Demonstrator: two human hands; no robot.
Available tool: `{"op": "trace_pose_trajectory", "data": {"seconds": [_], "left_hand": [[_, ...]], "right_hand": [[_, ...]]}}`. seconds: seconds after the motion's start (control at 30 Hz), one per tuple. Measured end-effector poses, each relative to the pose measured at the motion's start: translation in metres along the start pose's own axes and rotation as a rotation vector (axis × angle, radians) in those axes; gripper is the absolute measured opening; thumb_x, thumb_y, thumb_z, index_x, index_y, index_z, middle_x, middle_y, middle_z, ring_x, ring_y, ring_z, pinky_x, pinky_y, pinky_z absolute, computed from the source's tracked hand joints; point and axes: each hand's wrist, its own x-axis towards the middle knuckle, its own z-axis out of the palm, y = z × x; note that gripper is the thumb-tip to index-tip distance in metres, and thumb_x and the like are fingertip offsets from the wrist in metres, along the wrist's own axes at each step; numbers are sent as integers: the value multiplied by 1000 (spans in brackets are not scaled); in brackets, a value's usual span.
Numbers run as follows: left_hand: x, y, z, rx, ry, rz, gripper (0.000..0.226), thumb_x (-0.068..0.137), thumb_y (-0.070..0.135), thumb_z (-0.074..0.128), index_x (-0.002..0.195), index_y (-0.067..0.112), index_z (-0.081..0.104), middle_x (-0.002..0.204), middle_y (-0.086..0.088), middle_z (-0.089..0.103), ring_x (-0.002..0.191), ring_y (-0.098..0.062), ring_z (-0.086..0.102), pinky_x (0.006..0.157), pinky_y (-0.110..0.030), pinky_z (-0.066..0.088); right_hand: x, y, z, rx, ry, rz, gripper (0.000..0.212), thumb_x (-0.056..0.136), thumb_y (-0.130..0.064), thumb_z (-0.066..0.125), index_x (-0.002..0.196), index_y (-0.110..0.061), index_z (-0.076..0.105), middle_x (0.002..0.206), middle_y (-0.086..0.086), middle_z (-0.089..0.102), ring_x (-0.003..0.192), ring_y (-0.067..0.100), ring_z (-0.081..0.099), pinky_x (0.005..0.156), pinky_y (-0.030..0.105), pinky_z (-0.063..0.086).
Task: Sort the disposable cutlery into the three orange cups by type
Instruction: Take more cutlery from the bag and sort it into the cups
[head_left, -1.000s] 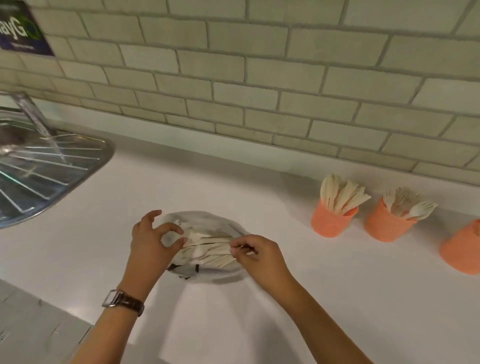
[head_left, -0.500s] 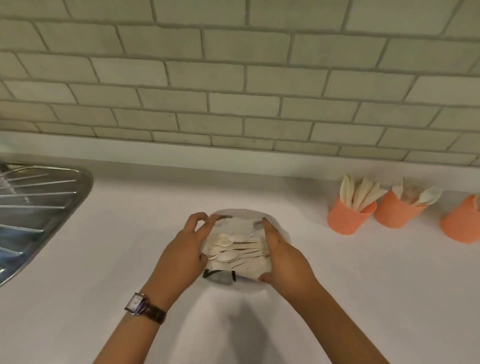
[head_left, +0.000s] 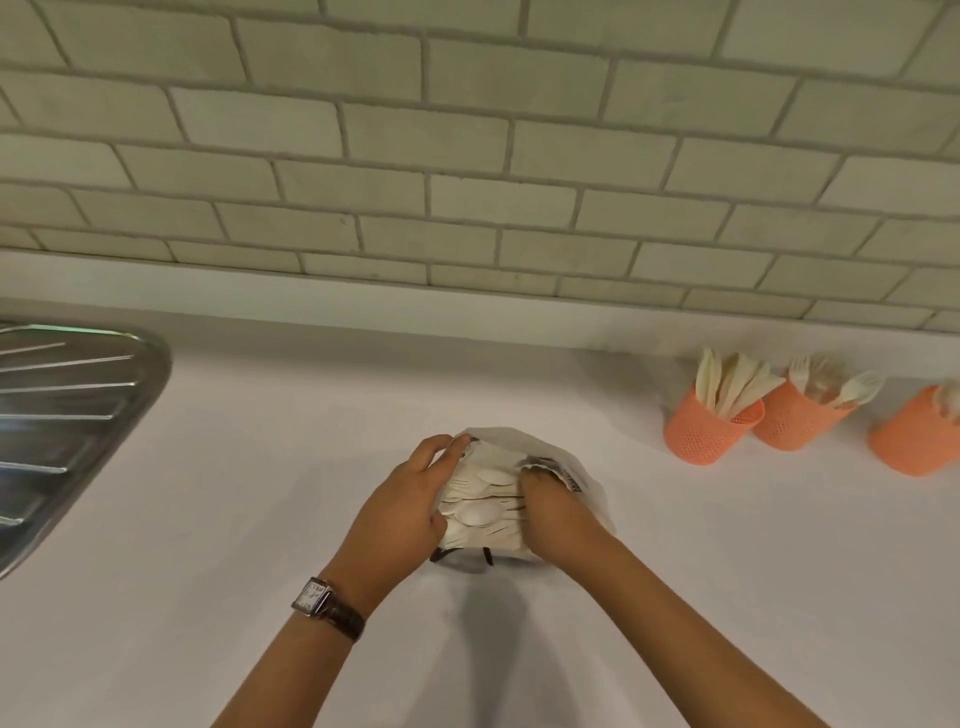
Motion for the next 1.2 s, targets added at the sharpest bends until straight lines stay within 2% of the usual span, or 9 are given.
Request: {"op": "trace_pose_trajectory", "data": {"seconds": [0.07,0.2,0.37,0.4,0.5,0.63,0.83,1.0,1.2], "left_hand": [[2,-2,0,-5,-10,0,83,77,1,46,146,36,15,145,15,23,90,-6,45,59,-3,31],[5,-2,2,-63,-8,-25,84,77,3,47,145,38,14,143,19,21,84,-5,47,60,-6,37],[12,4,8,-125,-39,-38,84,77,3,49,146,36,14,140,17,22,82,-11,55,69,-25,50],[13,4,9,-136,-42,-39,84,77,3,49,146,36,14,139,17,23,83,-13,57,71,-28,51],[14,2,11,-186,-38,-51,84,77,3,50,146,36,16,137,17,25,94,-11,56,77,-29,52],[14,-1,10,-228,-34,-42,83,77,2,52,145,37,18,132,19,26,102,-10,54,84,-29,51],[17,-2,7,-231,-22,-37,81,78,3,53,146,33,19,126,23,22,103,-10,52,87,-28,49],[21,-4,8,-220,-10,-17,80,80,5,56,146,32,19,134,15,28,103,-11,54,86,-30,50],[24,-10,1,-191,-17,-21,81,79,3,56,145,33,21,129,17,27,97,-8,50,78,-13,43]], "right_hand": [[6,2,-5,37,-62,15,59,78,-8,63,132,-9,39,129,8,52,116,24,52,92,28,44],[12,-2,1,2,-65,-59,66,70,-15,71,128,-6,41,134,13,43,119,28,47,98,32,43],[11,-22,19,-216,45,-65,71,75,-7,67,135,0,30,136,23,38,122,35,43,103,42,35],[14,-24,24,-249,97,-63,76,67,-10,75,130,2,35,128,24,47,115,36,50,100,43,38],[16,-28,23,-283,212,-89,84,19,-21,90,92,-4,50,73,13,65,66,28,66,65,35,54],[21,-24,25,-244,53,-96,56,77,-5,63,127,-1,38,124,18,52,117,32,49,101,40,34],[27,-23,33,-256,76,-49,56,81,-5,61,131,-1,36,137,21,38,127,34,39,107,42,29],[33,-24,20,-249,30,2,53,80,-9,65,127,0,42,134,19,44,127,33,41,108,40,28],[27,-19,17,-192,64,-88,39,82,2,57,119,2,48,133,23,41,120,34,45,97,39,38]]}}
